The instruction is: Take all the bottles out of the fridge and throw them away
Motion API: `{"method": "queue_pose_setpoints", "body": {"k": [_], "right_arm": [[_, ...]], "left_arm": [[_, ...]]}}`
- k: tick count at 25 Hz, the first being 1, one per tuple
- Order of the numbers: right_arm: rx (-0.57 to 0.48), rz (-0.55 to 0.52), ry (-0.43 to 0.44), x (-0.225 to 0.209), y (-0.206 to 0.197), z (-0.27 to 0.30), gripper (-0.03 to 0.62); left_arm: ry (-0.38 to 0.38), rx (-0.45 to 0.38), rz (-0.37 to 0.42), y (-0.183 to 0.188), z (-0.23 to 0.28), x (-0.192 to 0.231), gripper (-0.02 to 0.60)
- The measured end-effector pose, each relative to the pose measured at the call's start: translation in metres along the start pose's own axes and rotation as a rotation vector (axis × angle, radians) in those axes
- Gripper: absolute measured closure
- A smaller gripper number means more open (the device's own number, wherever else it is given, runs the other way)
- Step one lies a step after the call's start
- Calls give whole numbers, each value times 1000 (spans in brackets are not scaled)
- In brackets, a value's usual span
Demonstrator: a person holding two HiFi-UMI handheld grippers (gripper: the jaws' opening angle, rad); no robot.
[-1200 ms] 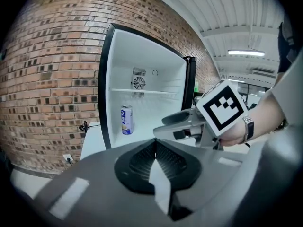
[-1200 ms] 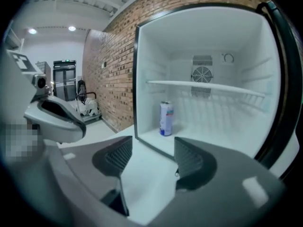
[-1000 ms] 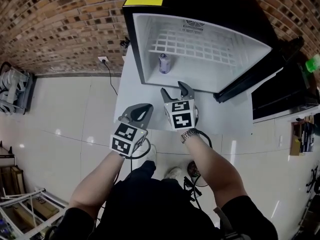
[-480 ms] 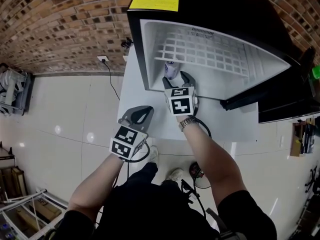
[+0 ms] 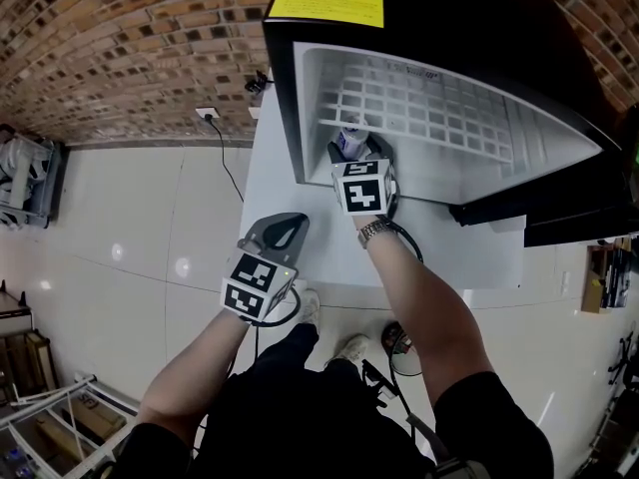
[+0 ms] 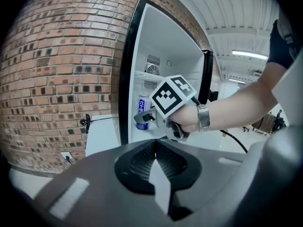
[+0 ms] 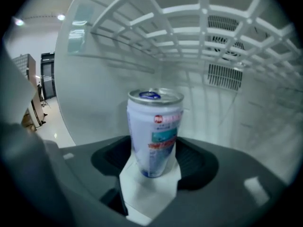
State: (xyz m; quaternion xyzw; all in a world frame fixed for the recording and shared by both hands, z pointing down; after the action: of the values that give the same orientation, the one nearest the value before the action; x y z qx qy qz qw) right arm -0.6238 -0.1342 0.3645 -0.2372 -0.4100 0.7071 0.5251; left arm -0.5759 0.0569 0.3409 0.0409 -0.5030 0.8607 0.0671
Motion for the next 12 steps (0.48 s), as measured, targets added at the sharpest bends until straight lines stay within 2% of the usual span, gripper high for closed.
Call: {"method": "queue_pose_setpoints", "body": {"k": [2,4,12], "right_arm": [[-3,-1,-3,-1,2,3,298],[-10,-1,-6,-2,4,3,330],[-19,6,4,-3,-4,-17,336]], "left_arm": [[2,4,-5,-2,0,3,578],[3,9,-11,-2,1,4,578],[-7,13,-15,-2,4,-3,578]]}}
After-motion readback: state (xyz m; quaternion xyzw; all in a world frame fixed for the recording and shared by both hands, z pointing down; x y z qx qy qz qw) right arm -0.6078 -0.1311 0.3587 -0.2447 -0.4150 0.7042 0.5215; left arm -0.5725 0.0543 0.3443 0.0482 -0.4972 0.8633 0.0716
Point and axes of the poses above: the fingertips, and each gripper's own axes: z forward along the fingers, x to its left, y out of its top, the point moved 4 cm from there along -z, backward along the fingers
